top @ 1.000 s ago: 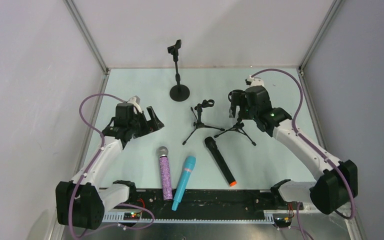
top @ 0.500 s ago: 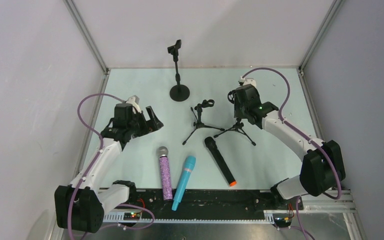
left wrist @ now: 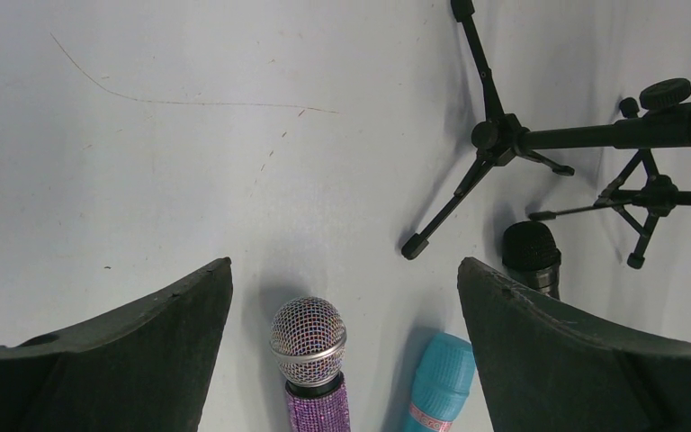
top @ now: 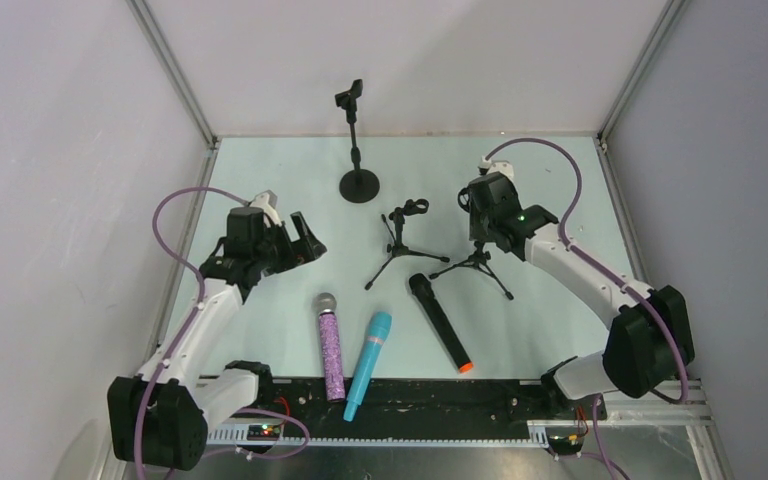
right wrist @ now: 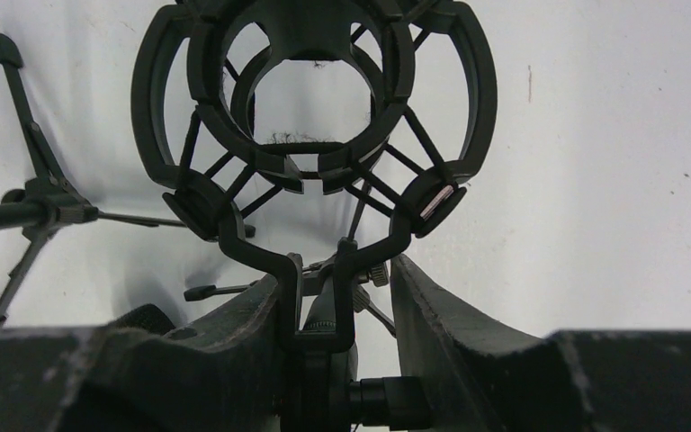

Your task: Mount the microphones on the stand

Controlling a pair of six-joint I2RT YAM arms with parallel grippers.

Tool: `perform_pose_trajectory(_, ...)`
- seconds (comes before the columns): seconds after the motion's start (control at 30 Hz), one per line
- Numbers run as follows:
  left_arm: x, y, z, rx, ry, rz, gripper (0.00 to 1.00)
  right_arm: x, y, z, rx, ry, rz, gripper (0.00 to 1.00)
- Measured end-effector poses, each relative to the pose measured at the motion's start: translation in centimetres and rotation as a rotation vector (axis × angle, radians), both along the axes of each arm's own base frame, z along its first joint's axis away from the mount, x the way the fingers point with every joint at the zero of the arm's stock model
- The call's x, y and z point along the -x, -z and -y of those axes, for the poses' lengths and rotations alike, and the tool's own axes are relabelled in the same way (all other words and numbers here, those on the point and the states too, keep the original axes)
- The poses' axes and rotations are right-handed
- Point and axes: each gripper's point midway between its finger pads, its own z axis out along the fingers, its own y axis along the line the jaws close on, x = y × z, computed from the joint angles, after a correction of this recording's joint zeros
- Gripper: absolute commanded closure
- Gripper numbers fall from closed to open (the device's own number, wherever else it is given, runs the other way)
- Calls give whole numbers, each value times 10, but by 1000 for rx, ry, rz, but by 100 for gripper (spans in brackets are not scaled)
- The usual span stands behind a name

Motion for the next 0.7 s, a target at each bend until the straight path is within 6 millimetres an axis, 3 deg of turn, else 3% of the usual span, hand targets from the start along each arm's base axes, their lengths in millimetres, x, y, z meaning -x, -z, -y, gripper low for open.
perform_pose_trajectory(0.2, 0, -4, 0, 2, 0, 13, 2, 20, -5, 7, 34, 4, -22, 78)
perform_pose_trajectory(0.33, 1, -6, 0, 3, 1, 20, 2, 29, -7, 10, 34, 6, -26, 68)
perform_pose_trajectory(0.4, 1, -7, 0, 3, 1, 23, 2, 32, -6, 12, 30, 12, -27, 60)
perform_pose_trajectory(0.5, 1, -9, 0, 2, -1, 31, 2, 34, -5, 13, 23, 17, -23, 33)
perform_pose_trajectory(0.7, 1, -14, -2, -6, -10, 55, 2, 48, -6, 19, 12, 8, -7, 7)
